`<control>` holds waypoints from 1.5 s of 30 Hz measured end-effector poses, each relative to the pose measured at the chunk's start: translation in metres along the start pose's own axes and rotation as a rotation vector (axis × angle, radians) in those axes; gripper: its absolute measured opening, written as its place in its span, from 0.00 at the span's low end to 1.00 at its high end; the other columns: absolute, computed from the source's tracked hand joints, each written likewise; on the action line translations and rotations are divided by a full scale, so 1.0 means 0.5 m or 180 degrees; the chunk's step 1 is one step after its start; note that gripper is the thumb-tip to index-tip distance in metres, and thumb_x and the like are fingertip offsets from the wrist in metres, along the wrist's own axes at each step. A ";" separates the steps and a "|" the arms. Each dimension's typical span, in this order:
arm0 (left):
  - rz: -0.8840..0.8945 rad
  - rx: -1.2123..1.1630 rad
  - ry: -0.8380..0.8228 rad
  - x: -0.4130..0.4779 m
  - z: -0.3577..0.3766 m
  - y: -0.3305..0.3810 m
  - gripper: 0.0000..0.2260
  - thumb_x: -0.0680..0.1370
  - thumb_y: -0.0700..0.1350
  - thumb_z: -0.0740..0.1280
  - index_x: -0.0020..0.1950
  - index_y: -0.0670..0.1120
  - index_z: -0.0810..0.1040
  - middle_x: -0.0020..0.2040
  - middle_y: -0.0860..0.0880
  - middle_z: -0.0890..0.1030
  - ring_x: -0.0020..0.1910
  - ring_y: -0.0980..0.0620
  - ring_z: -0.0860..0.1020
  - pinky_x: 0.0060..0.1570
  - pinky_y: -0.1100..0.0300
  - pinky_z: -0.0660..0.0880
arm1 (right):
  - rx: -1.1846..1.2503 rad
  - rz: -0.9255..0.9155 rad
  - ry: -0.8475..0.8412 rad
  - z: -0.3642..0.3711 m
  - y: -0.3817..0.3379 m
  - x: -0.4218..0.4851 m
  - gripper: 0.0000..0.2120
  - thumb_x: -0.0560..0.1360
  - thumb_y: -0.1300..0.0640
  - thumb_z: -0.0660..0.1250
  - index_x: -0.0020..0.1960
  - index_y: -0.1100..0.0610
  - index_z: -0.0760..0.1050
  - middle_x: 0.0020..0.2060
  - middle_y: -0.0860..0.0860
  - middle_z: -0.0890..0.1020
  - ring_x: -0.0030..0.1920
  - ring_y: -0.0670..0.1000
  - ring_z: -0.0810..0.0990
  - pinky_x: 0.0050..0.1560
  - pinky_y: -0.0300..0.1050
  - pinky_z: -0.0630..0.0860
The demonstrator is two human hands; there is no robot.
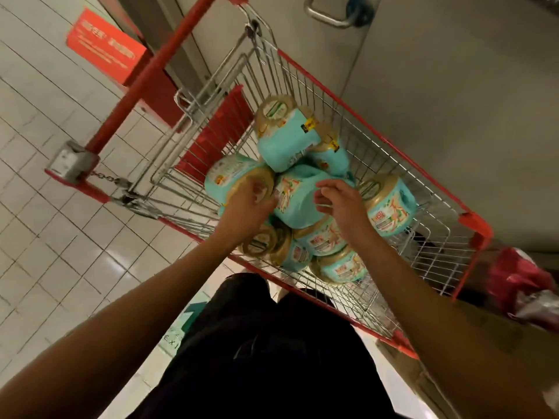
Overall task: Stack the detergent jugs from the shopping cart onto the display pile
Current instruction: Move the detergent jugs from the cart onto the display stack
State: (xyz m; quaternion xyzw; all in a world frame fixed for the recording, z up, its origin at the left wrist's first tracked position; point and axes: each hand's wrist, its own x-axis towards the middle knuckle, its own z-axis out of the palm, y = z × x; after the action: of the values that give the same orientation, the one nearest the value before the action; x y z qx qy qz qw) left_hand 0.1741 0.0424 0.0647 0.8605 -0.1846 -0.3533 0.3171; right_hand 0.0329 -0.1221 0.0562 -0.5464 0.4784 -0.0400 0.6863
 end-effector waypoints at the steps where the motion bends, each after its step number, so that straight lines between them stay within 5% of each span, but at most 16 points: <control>1: 0.0083 0.0148 0.0037 0.036 0.006 0.012 0.20 0.80 0.50 0.73 0.68 0.47 0.73 0.61 0.49 0.78 0.59 0.47 0.78 0.56 0.54 0.74 | 0.0029 0.0070 0.0050 0.002 -0.002 0.015 0.11 0.86 0.65 0.60 0.63 0.67 0.78 0.51 0.60 0.82 0.52 0.56 0.81 0.53 0.48 0.79; 8: 0.0627 0.1097 0.0155 0.274 0.058 0.066 0.41 0.75 0.60 0.76 0.80 0.43 0.63 0.76 0.40 0.69 0.72 0.36 0.72 0.66 0.41 0.74 | 0.0076 0.0358 0.0449 0.022 0.012 0.074 0.08 0.84 0.68 0.61 0.56 0.61 0.79 0.47 0.58 0.82 0.45 0.52 0.81 0.48 0.44 0.80; 13: 0.0648 0.1629 -0.0028 0.378 0.078 0.062 0.53 0.70 0.69 0.76 0.83 0.43 0.57 0.76 0.38 0.68 0.68 0.32 0.76 0.60 0.39 0.76 | -0.0019 0.0421 0.0725 0.061 0.005 0.145 0.07 0.82 0.65 0.63 0.52 0.65 0.80 0.40 0.59 0.81 0.44 0.57 0.79 0.53 0.54 0.79; 16: 0.0706 0.1670 -0.0107 0.396 0.078 0.051 0.54 0.69 0.69 0.76 0.83 0.44 0.55 0.75 0.37 0.69 0.65 0.32 0.78 0.57 0.40 0.78 | 0.0147 0.0503 0.0765 0.089 -0.010 0.192 0.06 0.82 0.64 0.64 0.55 0.58 0.80 0.40 0.53 0.81 0.45 0.54 0.79 0.55 0.54 0.79; 20: 0.0636 0.0763 -0.0293 0.408 0.028 0.050 0.50 0.66 0.71 0.76 0.79 0.47 0.63 0.69 0.44 0.77 0.62 0.42 0.79 0.56 0.47 0.79 | 0.0267 0.0573 0.0853 0.122 -0.022 0.240 0.05 0.83 0.60 0.64 0.54 0.52 0.78 0.44 0.54 0.80 0.50 0.54 0.79 0.60 0.55 0.79; 24: 0.0083 -0.0688 -0.0577 0.405 -0.062 0.031 0.34 0.71 0.57 0.82 0.71 0.51 0.71 0.60 0.57 0.82 0.55 0.56 0.83 0.57 0.54 0.82 | 0.0452 0.0666 0.0852 0.148 -0.020 0.257 0.14 0.85 0.50 0.61 0.63 0.57 0.79 0.59 0.56 0.83 0.61 0.57 0.81 0.70 0.63 0.76; 30: -0.0628 -0.2603 -0.1602 0.325 -0.131 0.005 0.28 0.77 0.52 0.72 0.74 0.41 0.74 0.64 0.39 0.85 0.61 0.40 0.85 0.54 0.47 0.84 | 0.1337 0.0645 0.0792 0.186 -0.028 0.204 0.21 0.87 0.45 0.59 0.73 0.56 0.76 0.66 0.59 0.83 0.68 0.61 0.81 0.71 0.63 0.76; 34: -0.0850 -0.2923 -0.2099 0.284 -0.140 -0.017 0.21 0.80 0.53 0.66 0.70 0.46 0.77 0.64 0.42 0.85 0.61 0.43 0.85 0.54 0.49 0.84 | 0.2225 0.0556 0.0715 0.175 -0.049 0.129 0.26 0.86 0.39 0.57 0.71 0.57 0.78 0.70 0.63 0.79 0.73 0.66 0.75 0.74 0.66 0.73; 38: -0.0951 -0.2822 -0.2424 0.250 -0.143 -0.023 0.42 0.62 0.59 0.85 0.71 0.44 0.78 0.68 0.38 0.82 0.62 0.40 0.84 0.59 0.44 0.84 | 0.2207 0.0506 0.0766 0.158 -0.059 0.054 0.29 0.84 0.33 0.55 0.58 0.50 0.88 0.56 0.57 0.87 0.59 0.58 0.86 0.58 0.56 0.84; 40: -0.0893 -0.2796 -0.2681 0.235 -0.136 -0.017 0.39 0.62 0.61 0.86 0.68 0.46 0.82 0.67 0.39 0.83 0.63 0.40 0.83 0.58 0.44 0.83 | 0.2218 0.0497 0.0892 0.154 -0.051 0.022 0.29 0.84 0.32 0.54 0.58 0.50 0.86 0.56 0.57 0.88 0.58 0.57 0.87 0.57 0.56 0.84; 42: -0.0910 -0.2797 -0.2813 0.221 -0.122 -0.008 0.27 0.72 0.65 0.77 0.65 0.50 0.86 0.66 0.42 0.84 0.65 0.41 0.83 0.57 0.45 0.83 | 0.2251 0.0481 0.1098 0.151 -0.032 -0.005 0.29 0.85 0.32 0.52 0.60 0.50 0.85 0.56 0.56 0.88 0.61 0.59 0.85 0.61 0.59 0.83; 45: -0.1126 -0.2831 -0.2839 0.196 -0.098 0.007 0.28 0.83 0.68 0.57 0.68 0.51 0.84 0.69 0.41 0.82 0.68 0.39 0.81 0.57 0.43 0.82 | 0.2515 0.0432 0.1403 0.145 0.011 -0.047 0.31 0.85 0.33 0.52 0.71 0.54 0.78 0.63 0.60 0.84 0.69 0.65 0.79 0.71 0.67 0.75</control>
State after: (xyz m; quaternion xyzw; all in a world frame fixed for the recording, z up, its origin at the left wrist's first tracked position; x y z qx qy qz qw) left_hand 0.2759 0.0072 0.0457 0.4356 0.0097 -0.7659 0.4729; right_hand 0.0682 -0.0548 0.0626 -0.1886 0.5958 -0.2896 0.7250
